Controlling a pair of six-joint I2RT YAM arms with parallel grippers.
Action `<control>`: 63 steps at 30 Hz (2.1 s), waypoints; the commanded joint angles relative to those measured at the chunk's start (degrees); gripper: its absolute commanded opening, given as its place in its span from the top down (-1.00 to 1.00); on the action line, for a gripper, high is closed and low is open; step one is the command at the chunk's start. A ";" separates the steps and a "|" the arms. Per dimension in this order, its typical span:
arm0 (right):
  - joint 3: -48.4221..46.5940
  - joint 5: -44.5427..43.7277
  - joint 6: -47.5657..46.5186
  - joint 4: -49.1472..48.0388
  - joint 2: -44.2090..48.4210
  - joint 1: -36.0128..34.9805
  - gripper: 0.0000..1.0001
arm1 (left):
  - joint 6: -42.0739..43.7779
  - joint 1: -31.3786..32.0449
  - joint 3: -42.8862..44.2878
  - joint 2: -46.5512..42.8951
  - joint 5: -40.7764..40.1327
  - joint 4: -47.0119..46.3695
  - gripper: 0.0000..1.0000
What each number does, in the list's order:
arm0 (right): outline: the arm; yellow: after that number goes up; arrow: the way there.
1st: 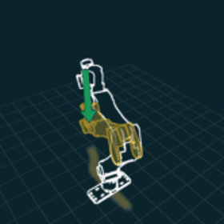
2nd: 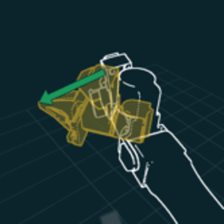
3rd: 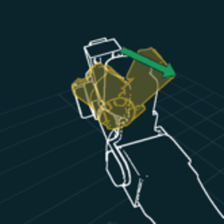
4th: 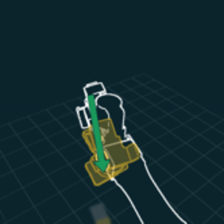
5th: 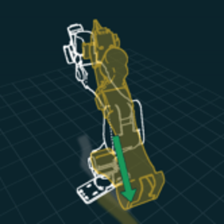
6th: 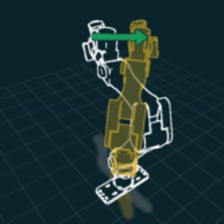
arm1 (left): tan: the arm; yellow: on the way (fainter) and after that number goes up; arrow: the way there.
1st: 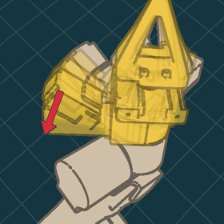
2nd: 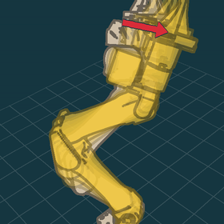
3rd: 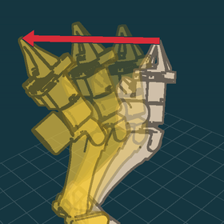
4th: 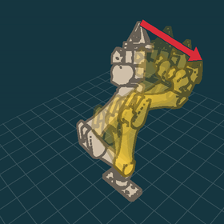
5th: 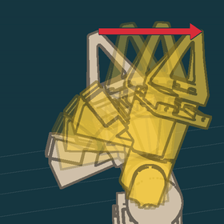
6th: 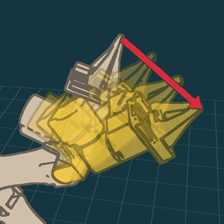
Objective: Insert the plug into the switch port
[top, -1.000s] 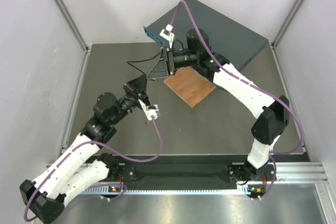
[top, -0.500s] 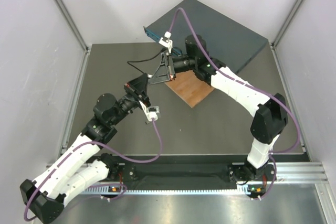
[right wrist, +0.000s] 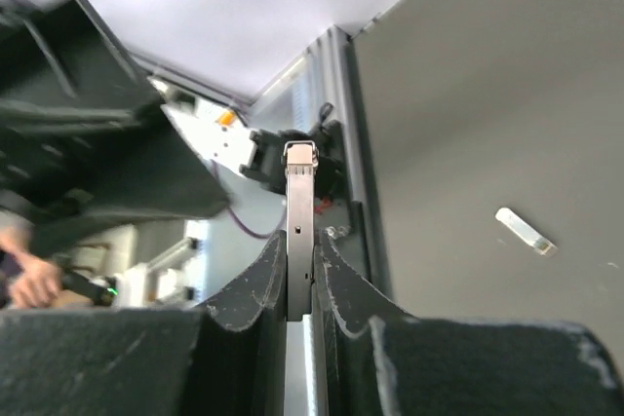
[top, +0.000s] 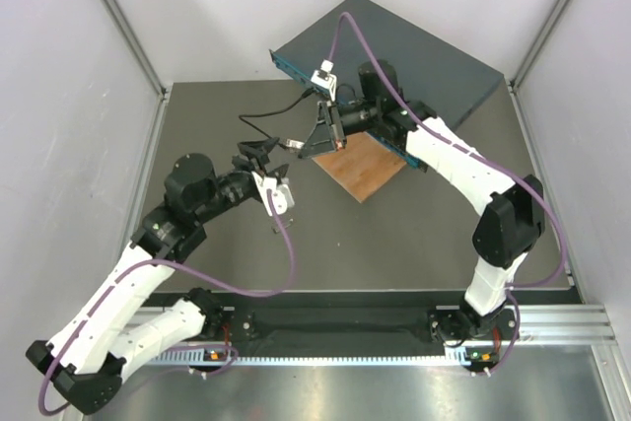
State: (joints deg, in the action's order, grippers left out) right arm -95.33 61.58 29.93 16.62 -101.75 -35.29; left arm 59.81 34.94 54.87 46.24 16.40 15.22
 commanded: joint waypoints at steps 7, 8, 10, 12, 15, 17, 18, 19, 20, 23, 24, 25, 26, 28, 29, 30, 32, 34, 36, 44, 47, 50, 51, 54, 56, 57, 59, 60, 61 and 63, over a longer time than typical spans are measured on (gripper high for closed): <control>-8.38 4.16 -29.14 26.79 2.52 0.40 1.00 | -21.82 0.04 17.89 8.50 15.49 28.16 -0.11; -7.77 4.42 -29.49 27.32 2.70 0.40 1.00 | -21.93 0.13 19.73 9.30 16.63 29.59 -0.11; -6.89 5.04 -29.49 27.50 3.40 0.40 0.99 | -22.98 0.04 20.10 10.36 16.83 30.04 -0.11; -5.75 5.39 -29.93 27.85 3.84 0.22 1.00 | -22.64 0.13 19.05 9.84 13.42 28.38 -0.09; -3.29 5.39 -31.69 28.37 4.63 -0.48 1.00 | -21.41 0.04 15.98 7.82 8.32 23.02 -0.08; -2.50 6.09 -32.13 28.90 4.63 -0.75 1.00 | -19.65 0.04 14.13 7.20 6.54 20.30 -0.08; -2.15 6.27 -31.96 28.91 4.64 -0.83 1.00 | -18.78 0.13 13.60 6.85 5.40 19.50 -0.08; -1.97 6.27 -31.69 28.73 4.64 -0.84 1.00 | -18.16 0.04 13.25 6.76 4.44 18.88 -0.08; -1.70 6.27 -31.43 28.47 4.64 -0.92 1.00 | -17.11 0.13 12.98 6.59 4.86 19.05 -0.08; -1.17 7.15 -30.28 26.63 4.46 -1.01 1.00 | -13.76 0.13 12.46 6.41 8.11 20.02 -0.09; -1.26 7.15 -28.54 26.45 4.37 -1.18 1.00 | -12.28 0.13 12.45 6.76 8.90 20.89 -0.10; -1.26 7.15 -27.83 26.10 4.29 -1.27 1.00 | -11.65 0.13 12.37 6.85 9.60 20.99 -0.09; -1.18 7.41 -27.74 25.66 4.11 -1.45 1.00 | -11.21 0.13 12.36 7.02 10.13 21.07 -0.09; -1.35 7.50 -27.56 25.65 4.02 -1.80 1.00 | -9.98 0.13 12.28 7.90 10.31 21.07 -0.08; -1.35 7.50 -27.56 25.57 4.02 -2.06 0.99 | -9.63 0.13 12.36 8.16 10.49 20.99 -0.08; -1.35 7.41 -27.47 25.65 4.02 -2.24 1.00 | -9.02 0.22 12.45 8.77 10.58 21.07 -0.08; -1.35 7.33 -27.56 25.65 4.02 -2.59 1.00 | -8.83 0.13 12.19 9.22 10.40 19.59 -0.08; -1.18 7.24 -27.47 25.57 3.76 -2.94 0.99 | -8.75 0.22 12.36 9.92 10.05 18.36 -0.07; -1.35 7.15 -27.39 25.57 3.58 -3.21 1.00 | -8.31 0.13 12.63 10.88 10.92 18.35 -0.01; -1.70 7.15 -26.15 24.42 2.88 -3.38 1.00 | -6.64 0.22 12.89 11.94 13.39 17.91 0.22; -1.96 7.15 -25.98 24.51 2.88 -3.38 1.00 | -6.02 0.31 12.80 11.95 14.01 18.00 0.25; -1.97 7.32 -26.07 24.33 2.62 -3.38 1.00 | -5.58 0.48 12.80 12.21 14.36 18.00 0.29; -2.05 7.41 -25.89 24.33 2.53 -3.38 1.00 | -5.50 0.57 12.80 12.38 14.36 18.09 0.31; -2.14 7.50 -25.80 24.34 2.44 -3.38 1.00 | -5.06 0.92 12.45 12.38 14.62 17.91 0.47; -2.14 7.50 -25.63 24.33 2.35 -3.30 0.99 | -5.40 1.01 12.45 12.47 14.80 17.83 0.72; -2.23 7.50 -25.54 24.07 2.44 -3.38 1.00 | -6.10 1.10 12.37 12.47 14.88 17.82 0.79; -2.49 6.72 -25.36 24.07 2.79 -3.38 0.80 | -8.38 1.01 12.10 12.21 14.97 17.82 1.00; -2.75 6.27 -25.88 24.33 3.14 -3.38 0.62 | -9.53 1.10 12.10 12.21 14.54 17.74 1.00; -3.45 5.05 -26.33 24.94 3.40 -3.30 0.19 | -11.10 1.01 11.75 12.12 14.19 17.13 1.00; -4.68 3.47 -28.77 26.17 4.45 -2.95 -0.09 | -17.43 1.01 11.49 11.77 12.96 16.51 1.00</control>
State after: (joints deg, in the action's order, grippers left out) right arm -96.23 66.54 4.27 43.00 -100.12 -37.80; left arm 49.63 35.68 66.78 58.65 29.04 35.90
